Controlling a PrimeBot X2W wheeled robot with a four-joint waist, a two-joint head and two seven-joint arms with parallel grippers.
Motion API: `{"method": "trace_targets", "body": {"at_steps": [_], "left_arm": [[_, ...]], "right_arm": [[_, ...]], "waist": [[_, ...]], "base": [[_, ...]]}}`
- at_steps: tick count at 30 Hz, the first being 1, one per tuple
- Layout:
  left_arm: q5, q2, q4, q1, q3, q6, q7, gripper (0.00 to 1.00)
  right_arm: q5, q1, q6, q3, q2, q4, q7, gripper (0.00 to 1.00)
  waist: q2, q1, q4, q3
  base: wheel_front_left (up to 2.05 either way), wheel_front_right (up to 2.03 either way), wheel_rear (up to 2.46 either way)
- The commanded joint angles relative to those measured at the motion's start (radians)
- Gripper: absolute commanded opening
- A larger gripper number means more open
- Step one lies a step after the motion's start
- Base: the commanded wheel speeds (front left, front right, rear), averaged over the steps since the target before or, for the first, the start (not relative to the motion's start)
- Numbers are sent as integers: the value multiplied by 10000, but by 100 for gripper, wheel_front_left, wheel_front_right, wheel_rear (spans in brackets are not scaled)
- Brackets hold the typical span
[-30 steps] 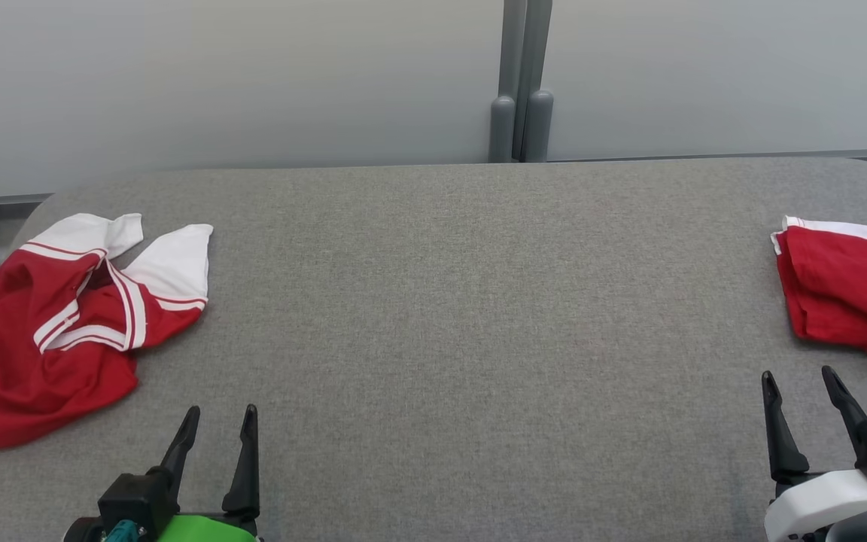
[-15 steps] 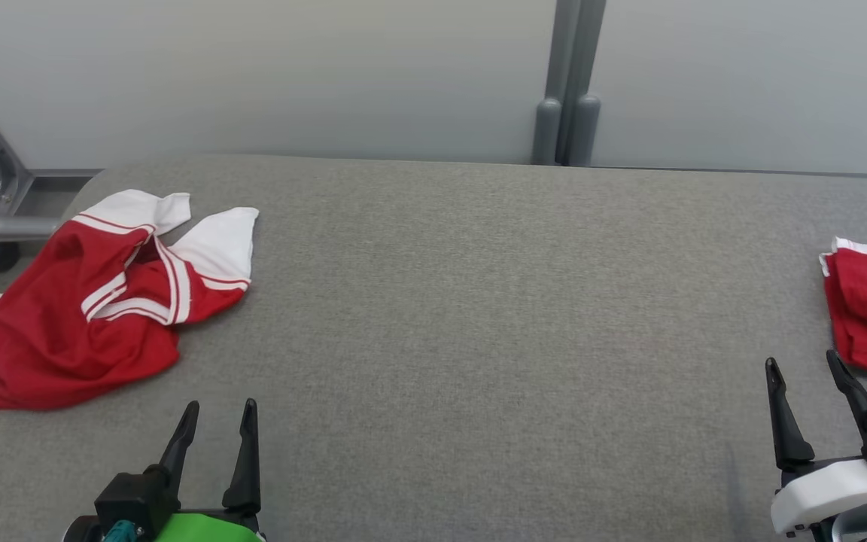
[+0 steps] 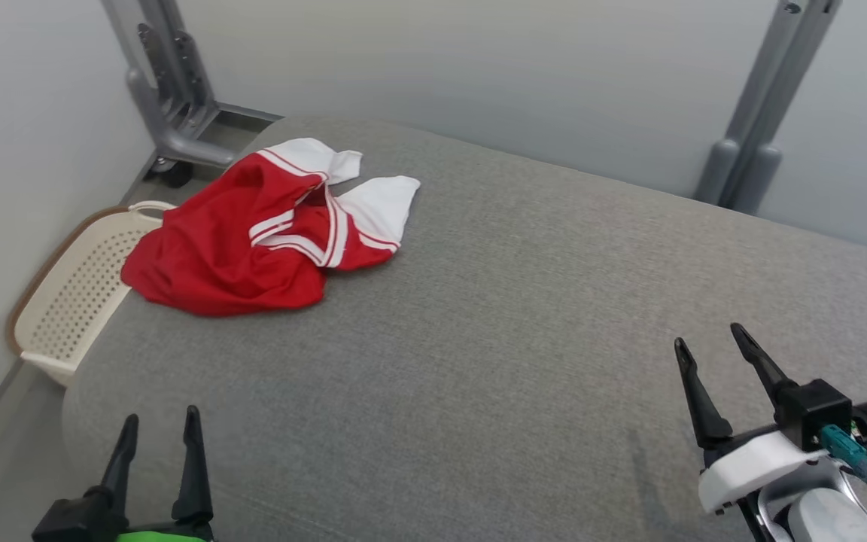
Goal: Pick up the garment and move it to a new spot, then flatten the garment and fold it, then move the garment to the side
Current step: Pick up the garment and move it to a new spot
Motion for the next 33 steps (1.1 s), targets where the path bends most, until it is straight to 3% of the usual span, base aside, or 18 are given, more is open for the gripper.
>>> {"method": "trace_targets", "body": {"at_steps": [1, 9, 19, 27, 33], "left_arm": [[-76, -27, -229, 193, 165, 98, -4, 100], [-107, -250, -1009, 705, 768, 253, -3, 100], [30, -312, -701, 27, 465, 134, 3, 100], [-262, -315, 540, -3118, -340, -14, 1226, 100], [-1039, -261, 2224, -5940, -276, -80, 2683, 100]], "right_arm": [[79, -228, -10, 206, -106, 124, -37, 100], [400, -1041, -10, 1154, -321, 659, -34, 100], [512, -755, -10, 1153, -409, 485, -34, 100], [273, -574, -10, 456, -965, -311, -34, 100], [130, -1131, -11, 575, -1682, -998, -34, 100]], "waist": [[76, 1, 1038, 147], [76, 1, 1117, 306], [76, 1, 1086, 326], [76, 1, 1146, 1546], [76, 1, 459, 3176]], "base": [[0, 0, 0], [0, 0, 0], [0, 0, 0], [0, 0, 0], [0, 0, 0]]}}
